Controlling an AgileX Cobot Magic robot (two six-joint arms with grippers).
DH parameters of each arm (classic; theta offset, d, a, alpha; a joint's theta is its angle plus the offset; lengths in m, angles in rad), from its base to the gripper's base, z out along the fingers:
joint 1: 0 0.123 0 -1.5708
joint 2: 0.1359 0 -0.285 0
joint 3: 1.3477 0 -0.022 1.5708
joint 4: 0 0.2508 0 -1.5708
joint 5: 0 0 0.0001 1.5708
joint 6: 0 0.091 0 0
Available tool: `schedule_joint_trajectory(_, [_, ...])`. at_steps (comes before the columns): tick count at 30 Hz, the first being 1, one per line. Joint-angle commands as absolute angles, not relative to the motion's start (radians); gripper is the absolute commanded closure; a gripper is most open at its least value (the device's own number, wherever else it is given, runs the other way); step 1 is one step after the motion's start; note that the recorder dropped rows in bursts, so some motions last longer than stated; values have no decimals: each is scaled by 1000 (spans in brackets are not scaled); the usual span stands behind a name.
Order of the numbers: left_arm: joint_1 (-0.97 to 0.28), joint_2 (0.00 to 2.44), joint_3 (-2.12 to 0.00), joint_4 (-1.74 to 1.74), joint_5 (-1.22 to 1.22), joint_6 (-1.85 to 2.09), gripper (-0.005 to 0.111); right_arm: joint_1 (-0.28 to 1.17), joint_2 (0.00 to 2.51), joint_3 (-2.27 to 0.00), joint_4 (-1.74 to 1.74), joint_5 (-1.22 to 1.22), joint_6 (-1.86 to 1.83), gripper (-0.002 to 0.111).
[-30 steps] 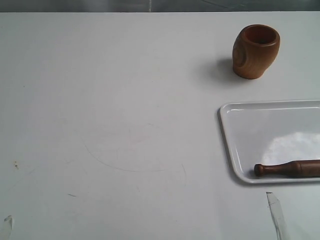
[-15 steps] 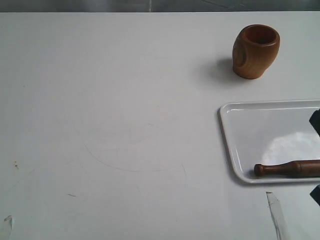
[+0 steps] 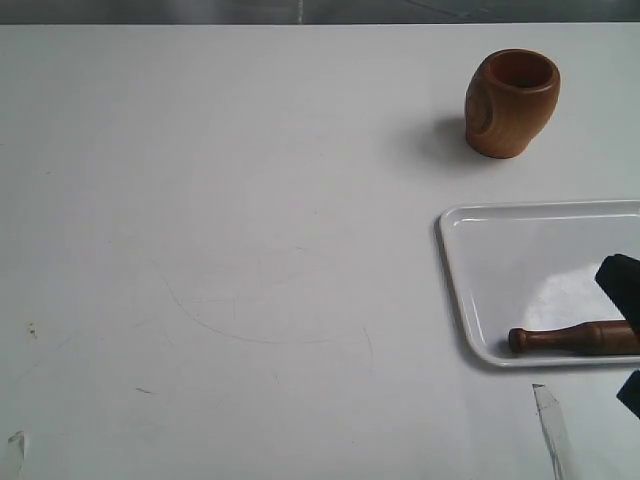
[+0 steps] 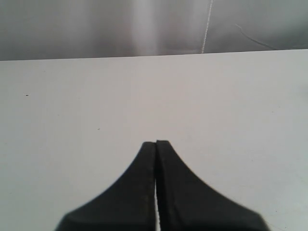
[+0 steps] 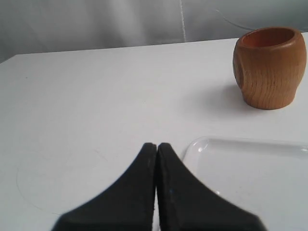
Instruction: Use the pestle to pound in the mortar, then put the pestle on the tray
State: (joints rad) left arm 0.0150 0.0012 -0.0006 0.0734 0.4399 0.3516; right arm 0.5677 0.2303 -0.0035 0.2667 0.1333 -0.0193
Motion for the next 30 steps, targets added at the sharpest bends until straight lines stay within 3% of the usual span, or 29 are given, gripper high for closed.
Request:
schedule_joint_trajectory(1, [7,0,0,66,437,343,107,569,227,0,250,147,-47,108])
schedule_joint_trajectory(30, [7,0,0,66,437,343,107,544,223,0,80,193,-111,108])
